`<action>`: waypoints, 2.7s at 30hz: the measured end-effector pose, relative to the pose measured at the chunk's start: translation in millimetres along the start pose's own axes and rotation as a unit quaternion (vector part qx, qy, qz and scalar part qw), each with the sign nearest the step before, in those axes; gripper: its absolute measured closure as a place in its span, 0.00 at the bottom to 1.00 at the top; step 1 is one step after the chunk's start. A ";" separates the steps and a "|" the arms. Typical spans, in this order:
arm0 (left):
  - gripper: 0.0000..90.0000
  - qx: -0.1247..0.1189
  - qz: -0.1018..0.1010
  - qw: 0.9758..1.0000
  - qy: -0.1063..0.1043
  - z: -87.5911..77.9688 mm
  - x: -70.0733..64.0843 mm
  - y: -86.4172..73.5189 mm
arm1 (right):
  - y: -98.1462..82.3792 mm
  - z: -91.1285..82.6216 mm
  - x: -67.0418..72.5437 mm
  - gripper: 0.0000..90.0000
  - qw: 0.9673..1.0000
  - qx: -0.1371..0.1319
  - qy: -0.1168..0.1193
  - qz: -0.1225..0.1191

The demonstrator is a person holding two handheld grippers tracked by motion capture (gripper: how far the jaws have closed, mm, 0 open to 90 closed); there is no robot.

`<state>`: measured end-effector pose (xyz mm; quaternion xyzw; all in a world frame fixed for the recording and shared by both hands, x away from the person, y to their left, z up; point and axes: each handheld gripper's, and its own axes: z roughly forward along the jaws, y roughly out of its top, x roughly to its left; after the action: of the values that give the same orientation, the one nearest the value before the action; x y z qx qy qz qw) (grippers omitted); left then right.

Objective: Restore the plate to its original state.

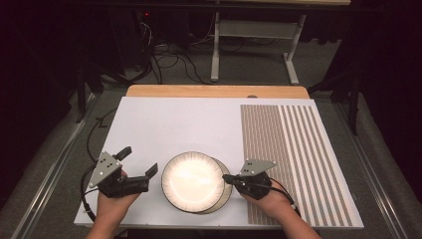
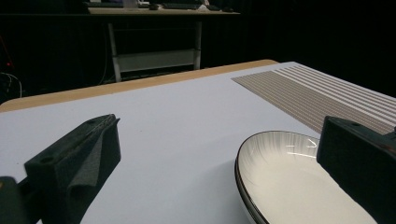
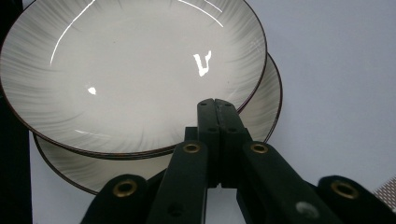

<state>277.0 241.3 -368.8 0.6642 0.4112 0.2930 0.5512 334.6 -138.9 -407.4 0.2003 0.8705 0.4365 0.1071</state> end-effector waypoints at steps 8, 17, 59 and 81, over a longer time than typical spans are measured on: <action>0.00 0.000 0.001 1.000 -0.001 0.4 -0.6 0.4 | -0.3 -0.2 0.4 1.00 1.000 0.003 0.001 -0.001; 0.00 -0.002 0.001 1.000 0.000 -1.2 -0.1 1.0 | -0.3 -0.8 1.7 1.00 1.000 0.007 -0.001 0.000; 0.00 -0.003 0.000 1.000 -0.003 -1.2 0.5 0.2 | -1.5 -3.4 -1.3 1.00 1.000 0.010 -0.006 -0.001; 0.00 0.002 -0.002 1.000 -0.006 1.6 0.1 -1.0 | -7.5 -17.4 -5.6 1.00 1.000 0.003 -0.018 0.013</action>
<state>278.2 240.6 -370.1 0.6666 0.4096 0.2872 0.5526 331.4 -157.9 -402.9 0.2198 0.8671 0.4317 0.1160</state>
